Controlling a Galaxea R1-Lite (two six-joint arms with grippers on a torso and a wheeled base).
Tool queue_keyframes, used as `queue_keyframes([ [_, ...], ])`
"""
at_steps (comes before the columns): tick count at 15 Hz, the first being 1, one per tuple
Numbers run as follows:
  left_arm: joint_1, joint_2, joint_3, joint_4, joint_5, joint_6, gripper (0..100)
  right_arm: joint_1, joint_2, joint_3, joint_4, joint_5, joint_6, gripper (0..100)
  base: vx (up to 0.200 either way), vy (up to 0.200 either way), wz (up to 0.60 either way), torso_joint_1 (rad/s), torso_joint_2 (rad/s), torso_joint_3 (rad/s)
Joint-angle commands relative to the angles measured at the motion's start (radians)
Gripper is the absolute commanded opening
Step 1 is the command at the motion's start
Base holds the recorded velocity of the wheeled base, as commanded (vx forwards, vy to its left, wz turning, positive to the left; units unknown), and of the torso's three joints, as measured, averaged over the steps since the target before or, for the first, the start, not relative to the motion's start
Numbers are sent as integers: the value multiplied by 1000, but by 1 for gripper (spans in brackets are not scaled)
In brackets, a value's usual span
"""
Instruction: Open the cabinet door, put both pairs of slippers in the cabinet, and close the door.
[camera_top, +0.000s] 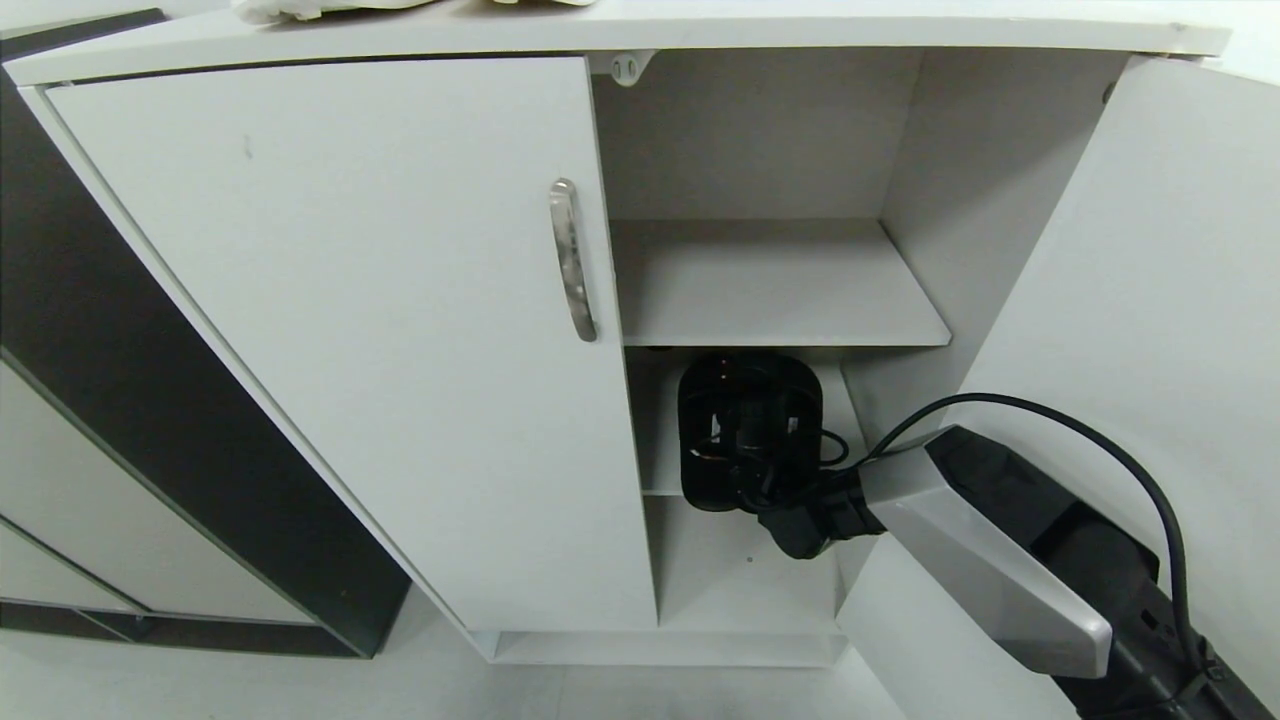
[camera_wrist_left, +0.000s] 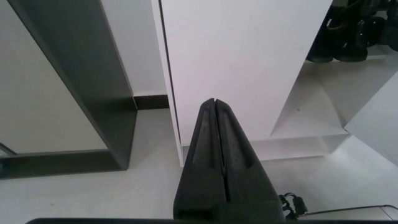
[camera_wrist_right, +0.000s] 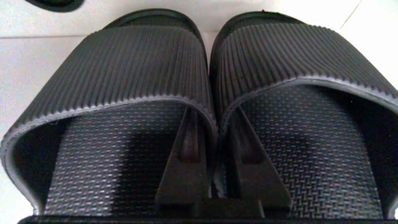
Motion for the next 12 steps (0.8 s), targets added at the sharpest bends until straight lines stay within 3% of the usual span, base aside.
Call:
queue_keyframes([
  [1,0,1,0,0,0,0,0,0,5,-3,0,0,-2,0,0,0,0,0,0,0],
  [2,0,1,0,0,0,0,0,-2,5,-4,0,-2,-2,0,0,0,0,0,0,0],
  [3,0,1,0,0,0,0,0,-2,5,-3,0,-2,-2,100,0,0,0,0,0,0],
  [7,0,1,0,0,0,0,0,1,-4,23,-4,-6,-3,100,0,0,0,0,0,0],
  [12,0,1,0,0,0,0,0,24,-130,206,-63,-20,-8,100,0,0,0,0,0,0],
])
